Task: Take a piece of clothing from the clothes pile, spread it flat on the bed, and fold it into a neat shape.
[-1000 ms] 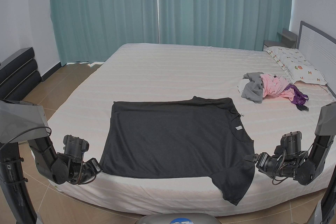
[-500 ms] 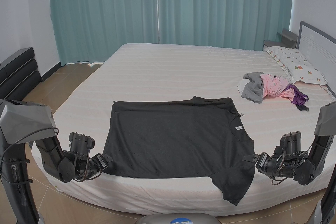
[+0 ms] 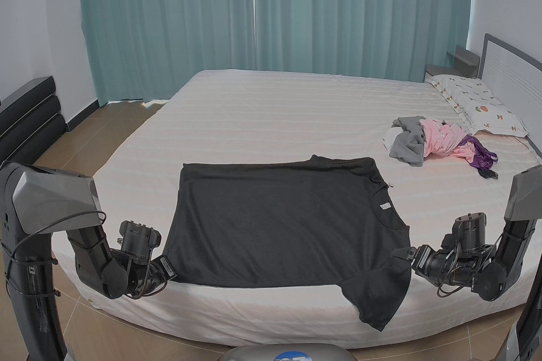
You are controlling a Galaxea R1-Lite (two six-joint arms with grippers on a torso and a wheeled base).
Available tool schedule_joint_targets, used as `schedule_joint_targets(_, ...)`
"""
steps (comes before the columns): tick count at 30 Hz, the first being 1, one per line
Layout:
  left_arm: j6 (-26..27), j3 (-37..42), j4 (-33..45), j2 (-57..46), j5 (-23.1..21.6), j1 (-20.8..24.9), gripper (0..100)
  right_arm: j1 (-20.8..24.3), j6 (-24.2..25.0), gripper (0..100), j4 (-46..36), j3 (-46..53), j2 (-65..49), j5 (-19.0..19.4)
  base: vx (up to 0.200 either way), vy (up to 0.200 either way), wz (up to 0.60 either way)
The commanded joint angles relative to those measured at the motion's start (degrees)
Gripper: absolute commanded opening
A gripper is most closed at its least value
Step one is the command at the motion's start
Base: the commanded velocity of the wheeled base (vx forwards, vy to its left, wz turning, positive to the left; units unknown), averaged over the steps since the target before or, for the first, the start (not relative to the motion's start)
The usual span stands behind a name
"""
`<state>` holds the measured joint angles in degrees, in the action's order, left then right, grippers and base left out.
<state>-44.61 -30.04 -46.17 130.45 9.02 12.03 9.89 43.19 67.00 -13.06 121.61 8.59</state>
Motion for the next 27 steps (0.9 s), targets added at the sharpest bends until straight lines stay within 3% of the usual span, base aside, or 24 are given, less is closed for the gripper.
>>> schedule_joint_targets(1,0.0,2.1,-0.1,-0.6,0.1,-0.3,0,-0.1,-0.1,100,0.3,0.6,0.4,0.0,0.0,0.0,0.0)
schedule_joint_targets(14,0.8,4.6,0.2,-4.0,1.0,-1.8,0,-0.4,-0.6,100,0.3,0.8,0.3,-0.5,0.0,0.0,0.0)
schedule_joint_targets(27,1.2,5.5,-0.1,-2.9,0.6,-1.7,0,-5.0,-5.0,100,-1.9,0.2,2.9,-1.0,0.0,0.0,0.0)
